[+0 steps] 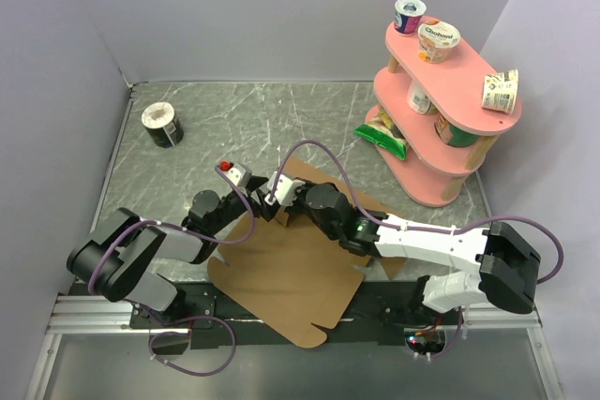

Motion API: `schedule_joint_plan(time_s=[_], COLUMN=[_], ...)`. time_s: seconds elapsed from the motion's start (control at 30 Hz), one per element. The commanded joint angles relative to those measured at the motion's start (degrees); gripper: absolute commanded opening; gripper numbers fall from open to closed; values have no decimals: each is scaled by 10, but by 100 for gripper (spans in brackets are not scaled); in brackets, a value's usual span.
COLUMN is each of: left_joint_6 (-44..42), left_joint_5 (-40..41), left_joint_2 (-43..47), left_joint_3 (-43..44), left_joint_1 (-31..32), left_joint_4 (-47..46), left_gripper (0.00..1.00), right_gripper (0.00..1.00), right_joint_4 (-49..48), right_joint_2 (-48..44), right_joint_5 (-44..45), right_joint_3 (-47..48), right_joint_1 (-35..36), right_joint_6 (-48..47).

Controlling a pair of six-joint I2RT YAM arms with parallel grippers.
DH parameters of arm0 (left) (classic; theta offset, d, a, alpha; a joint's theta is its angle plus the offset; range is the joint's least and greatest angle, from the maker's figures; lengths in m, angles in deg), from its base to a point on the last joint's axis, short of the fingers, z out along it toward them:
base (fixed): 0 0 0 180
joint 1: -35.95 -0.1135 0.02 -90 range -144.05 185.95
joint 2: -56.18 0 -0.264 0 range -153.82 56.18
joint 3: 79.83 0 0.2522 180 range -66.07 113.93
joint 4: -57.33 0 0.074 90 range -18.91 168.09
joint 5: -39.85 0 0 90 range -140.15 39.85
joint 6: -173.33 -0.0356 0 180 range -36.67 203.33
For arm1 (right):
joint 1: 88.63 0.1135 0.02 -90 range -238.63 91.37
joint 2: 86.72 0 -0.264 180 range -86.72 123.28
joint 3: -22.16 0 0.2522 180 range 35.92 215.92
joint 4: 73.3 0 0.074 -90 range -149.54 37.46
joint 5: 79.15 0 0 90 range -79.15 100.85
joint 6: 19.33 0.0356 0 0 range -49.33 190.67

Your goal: Fold the paper box

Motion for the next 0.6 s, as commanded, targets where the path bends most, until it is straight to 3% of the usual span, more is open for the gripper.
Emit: schedule_joint_plan(time_s=[0.0, 0.57], left_joint_6=[-36, -34], left_joint_5=[45, 57], left_joint_2=[-3, -4], left_joint_3=[4, -13], left_joint_1=[6, 12], left_joint_4=[43, 44], left_gripper=[90, 94], right_gripper=[6, 6], right_joint_4=[36, 43], right_joint_2=[-8, -12], right_joint_5=[-36, -31], right_joint_3=[18, 27], right_joint_1=[1, -9], right_joint_6=[9, 6])
